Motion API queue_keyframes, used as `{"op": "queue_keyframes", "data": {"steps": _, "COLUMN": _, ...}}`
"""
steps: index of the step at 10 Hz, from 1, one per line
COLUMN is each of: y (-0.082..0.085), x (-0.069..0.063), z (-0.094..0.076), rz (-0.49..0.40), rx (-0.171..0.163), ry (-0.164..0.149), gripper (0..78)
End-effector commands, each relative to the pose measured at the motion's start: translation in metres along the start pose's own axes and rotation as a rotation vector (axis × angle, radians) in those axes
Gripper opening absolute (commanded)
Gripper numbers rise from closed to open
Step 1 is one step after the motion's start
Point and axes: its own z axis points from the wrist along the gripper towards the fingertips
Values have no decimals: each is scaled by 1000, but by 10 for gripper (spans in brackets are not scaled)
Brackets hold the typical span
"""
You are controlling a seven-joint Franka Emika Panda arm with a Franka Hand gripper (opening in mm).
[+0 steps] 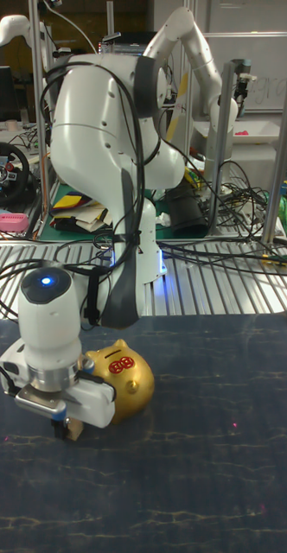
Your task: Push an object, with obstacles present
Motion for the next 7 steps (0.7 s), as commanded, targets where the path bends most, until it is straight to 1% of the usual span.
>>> {"op": "queue_keyframes", "data": {"steps": 1, "y": 4, "x": -7, "z": -6, "rz": 23, "rx": -23, "ry": -3, "gripper": 0}}
{"op": "queue_keyframes", "data": {"steps": 2, "y": 6, "x": -9, "z": -8, "rz": 31, "rx": -25, "ry": -3, "gripper": 0}}
{"op": "queue_keyframes", "data": {"steps": 3, "y": 16, "x": -14, "z": -16, "rz": 60, "rx": -30, "ry": 1, "gripper": 0}}
{"op": "queue_keyframes", "data": {"steps": 4, "y": 22, "x": -14, "z": -20, "rz": 78, "rx": -30, "ry": 6, "gripper": 0}}
{"op": "queue_keyframes", "data": {"steps": 6, "y": 26, "x": -13, "z": -19, "rz": 100, "rx": -43, "ry": 10, "gripper": 0}}
{"op": "queue_keyframes", "data": {"steps": 7, "y": 27, "x": -13, "z": -15, "rz": 139, "rx": -50, "ry": 14, "gripper": 0}}
